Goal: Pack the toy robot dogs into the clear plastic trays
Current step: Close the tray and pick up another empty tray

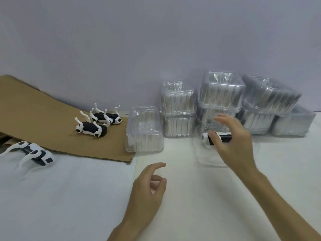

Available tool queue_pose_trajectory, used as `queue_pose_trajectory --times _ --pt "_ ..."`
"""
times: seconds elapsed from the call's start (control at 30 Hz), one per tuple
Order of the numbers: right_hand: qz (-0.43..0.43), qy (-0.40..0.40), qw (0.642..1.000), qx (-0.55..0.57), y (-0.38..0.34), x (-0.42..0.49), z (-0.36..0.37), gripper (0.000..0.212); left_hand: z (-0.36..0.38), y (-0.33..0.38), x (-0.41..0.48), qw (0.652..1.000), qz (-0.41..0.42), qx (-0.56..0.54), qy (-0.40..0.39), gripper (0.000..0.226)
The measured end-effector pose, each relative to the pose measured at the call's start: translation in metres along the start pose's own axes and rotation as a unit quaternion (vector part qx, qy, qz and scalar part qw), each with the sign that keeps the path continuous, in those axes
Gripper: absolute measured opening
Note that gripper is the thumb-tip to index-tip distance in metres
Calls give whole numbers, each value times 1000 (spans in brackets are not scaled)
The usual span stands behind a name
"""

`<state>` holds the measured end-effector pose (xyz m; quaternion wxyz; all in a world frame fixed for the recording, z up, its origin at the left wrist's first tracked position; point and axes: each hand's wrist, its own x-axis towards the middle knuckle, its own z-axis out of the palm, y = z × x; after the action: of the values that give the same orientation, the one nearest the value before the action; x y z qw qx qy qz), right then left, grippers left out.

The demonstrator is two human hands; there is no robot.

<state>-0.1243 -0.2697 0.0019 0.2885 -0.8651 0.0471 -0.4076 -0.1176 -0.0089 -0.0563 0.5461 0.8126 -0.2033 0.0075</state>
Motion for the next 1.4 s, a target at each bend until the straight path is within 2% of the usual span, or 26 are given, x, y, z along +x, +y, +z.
queue_pose_trajectory --times 0.03,0.07,0.1,0.17,0.2,0.27,0.33,0.43,0.57,0.67,0.73,0.8,0.87,0.97,1.03,1.1,1.23,1.27,1.37,1.4 --pt "-22 43 998 44 -20 5 10 29 -1 -1 1 999 -28 -28 11 38" --pt "-46 37 996 74 -41 11 22 24 -2 -1 3 996 -55 -62 19 37" --pt "-74 -6 994 81 -60 16 36 23 -4 -1 4 991 -80 -99 27 35" --pt "-122 -144 982 21 -83 24 67 32 -10 -1 8 971 -135 -189 54 30" --pt "-142 -208 967 -38 -89 27 82 39 -14 -2 11 953 -164 -246 72 28" --pt "-165 -281 937 -130 -91 29 110 48 -21 -5 16 903 -215 -362 93 25" --pt "-158 -289 934 -140 -88 28 130 44 -28 -10 21 854 -250 -447 93 27" --pt "-155 -249 947 -133 -86 29 142 30 -34 -13 24 802 -284 -522 61 38" --pt "-146 -267 942 -141 -84 34 143 19 -40 -8 25 767 -301 -564 56 56" --pt "-158 -289 930 -163 -87 36 137 17 -45 -7 26 739 -318 -590 61 47" --pt "-137 -268 944 -134 -91 37 127 14 -48 -8 26 733 -327 -593 58 43" --pt "-85 -245 965 -38 -91 37 110 9 -49 -7 27 735 -331 -589 57 44" --pt "-50 -240 967 74 -88 30 85 8 -50 -6 28 743 -316 -587 62 44" --pt "-76 -242 956 149 -77 -2 44 12 -53 -4 28 759 -259 -595 50 44" --pt "-79 -252 951 161 -66 -31 23 20 -51 -2 25 798 -214 -564 5 53" --pt "-52 -273 945 172 -57 -55 10 30 -48 0 21 843 -175 -509 10 52" --pt "24 -297 927 226 -44 -74 -4 52 -45 12 22 905 -74 -419 20 27" --pt "49 -297 919 253 -42 -70 -6 49 -44 16 24 917 -47 -396 13 25" --pt "124 -227 890 375 -46 -47 -13 32 -40 32 32 939 15 -344 -3 16" --pt "141 -217 875 410 -52 -36 -14 32 -37 38 36 944 28 -330 -10 15"
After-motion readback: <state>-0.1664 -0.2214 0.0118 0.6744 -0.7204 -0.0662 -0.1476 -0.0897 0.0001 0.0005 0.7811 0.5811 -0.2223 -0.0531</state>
